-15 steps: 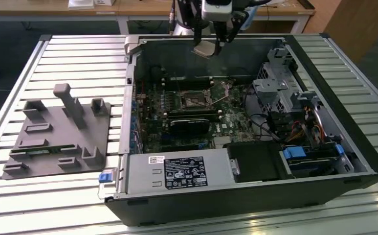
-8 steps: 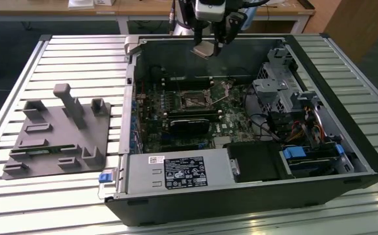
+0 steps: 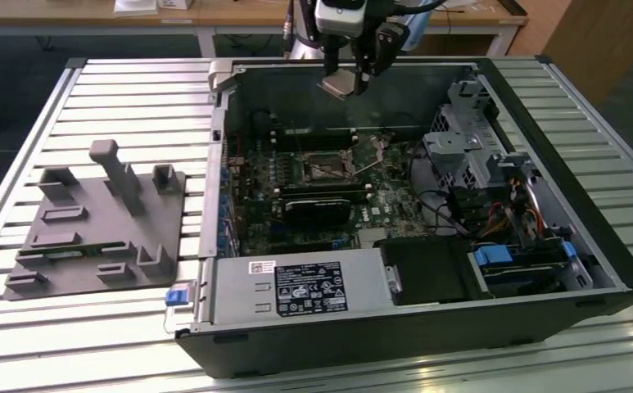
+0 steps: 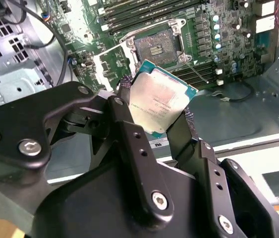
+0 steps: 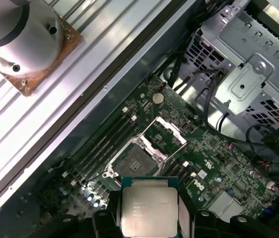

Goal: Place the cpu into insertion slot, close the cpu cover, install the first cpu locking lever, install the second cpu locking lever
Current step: 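Place the cpu into insertion slot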

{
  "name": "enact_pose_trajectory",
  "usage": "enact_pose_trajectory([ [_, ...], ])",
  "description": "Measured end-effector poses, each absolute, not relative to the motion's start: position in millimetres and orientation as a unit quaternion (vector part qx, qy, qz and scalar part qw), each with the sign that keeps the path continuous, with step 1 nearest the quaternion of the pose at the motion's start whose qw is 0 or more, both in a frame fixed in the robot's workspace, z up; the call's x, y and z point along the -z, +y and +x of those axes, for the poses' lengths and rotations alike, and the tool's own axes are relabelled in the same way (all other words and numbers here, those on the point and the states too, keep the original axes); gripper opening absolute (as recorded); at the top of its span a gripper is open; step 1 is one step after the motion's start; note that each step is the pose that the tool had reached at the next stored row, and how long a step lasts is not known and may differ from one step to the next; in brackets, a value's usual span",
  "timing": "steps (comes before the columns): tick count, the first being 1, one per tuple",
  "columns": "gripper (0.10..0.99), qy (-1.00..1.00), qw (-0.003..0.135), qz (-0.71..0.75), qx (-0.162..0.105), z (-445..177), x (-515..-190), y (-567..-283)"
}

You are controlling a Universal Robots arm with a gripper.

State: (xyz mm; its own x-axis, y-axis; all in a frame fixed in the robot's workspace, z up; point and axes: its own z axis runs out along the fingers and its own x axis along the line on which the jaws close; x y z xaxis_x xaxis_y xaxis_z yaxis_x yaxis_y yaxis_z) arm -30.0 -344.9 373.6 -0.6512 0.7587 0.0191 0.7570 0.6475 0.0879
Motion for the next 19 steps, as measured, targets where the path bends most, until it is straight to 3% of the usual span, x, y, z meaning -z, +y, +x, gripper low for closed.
enact_pose_trajectory([
  [19, 0.541, 0.848, 0.015, 0.528, -0.042, -31.9, -366.5, -344.9],
])
